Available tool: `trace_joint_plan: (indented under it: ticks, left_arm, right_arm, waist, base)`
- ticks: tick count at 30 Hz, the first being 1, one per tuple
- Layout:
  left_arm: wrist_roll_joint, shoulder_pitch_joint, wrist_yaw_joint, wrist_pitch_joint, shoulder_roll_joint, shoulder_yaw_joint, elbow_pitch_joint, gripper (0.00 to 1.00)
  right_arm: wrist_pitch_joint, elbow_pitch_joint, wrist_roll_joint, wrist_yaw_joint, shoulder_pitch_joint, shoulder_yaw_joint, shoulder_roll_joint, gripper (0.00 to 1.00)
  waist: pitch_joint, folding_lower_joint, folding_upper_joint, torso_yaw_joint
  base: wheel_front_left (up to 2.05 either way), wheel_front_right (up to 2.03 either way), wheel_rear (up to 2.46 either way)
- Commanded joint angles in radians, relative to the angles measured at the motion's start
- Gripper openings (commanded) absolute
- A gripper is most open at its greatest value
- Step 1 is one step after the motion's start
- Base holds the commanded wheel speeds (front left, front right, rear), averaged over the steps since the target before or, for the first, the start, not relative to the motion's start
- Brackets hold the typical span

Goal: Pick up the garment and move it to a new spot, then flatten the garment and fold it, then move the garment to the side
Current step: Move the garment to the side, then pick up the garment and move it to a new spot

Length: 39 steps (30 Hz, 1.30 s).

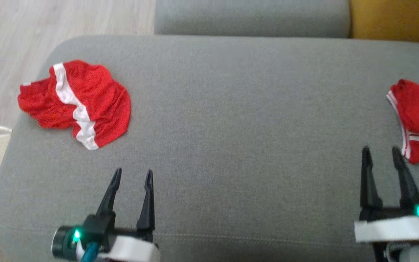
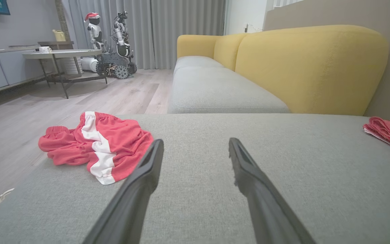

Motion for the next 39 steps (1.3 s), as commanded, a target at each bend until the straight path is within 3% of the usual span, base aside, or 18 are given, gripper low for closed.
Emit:
trace_joint_plan:
  ticks: [1,16,32,39]
  left_arm:
    - [0.022,-0.006,-0.011,-0.005,-0.005,0.046,-0.047,1.0]
    - [0.035,0.024,-0.046,-0.005,-0.008,0.076,-0.057,1.0]
    - [0.036,0.02,-0.03,-0.005,-0.009,0.06,-0.049,1.0]
    - [0.034,0.01,-0.008,-0.005,-0.009,0.063,-0.06,1.0]
  right_arm:
    - [-0.011,-0.042,-0.016,0.006,0.016,0.02,0.002,1.0]
    - [-0.011,-0.037,-0.018,0.006,0.093,0.02,0.025,1.0]
    - [-0.011,-0.037,-0.012,0.006,0.106,0.022,0.03,1.0]
    - [-0.011,-0.052,-0.009,0.006,0.121,0.048,0.031,1.0]
  waist:
    - [-0.029,0.0,-0.0001,-0.011]
    - [-0.072,0.0,-0.0001,-0.022]
    - [-0.071,0.0,-0.0001,-0.005]
    - [-0.073,0.0,-0.0001,0.063]
  base:
    - [0.0,0.0,0.0]
    - [0.0,0.0,0.0]
    - [0.0,0.0,0.0]
    - [0.0,0.0,0.0]
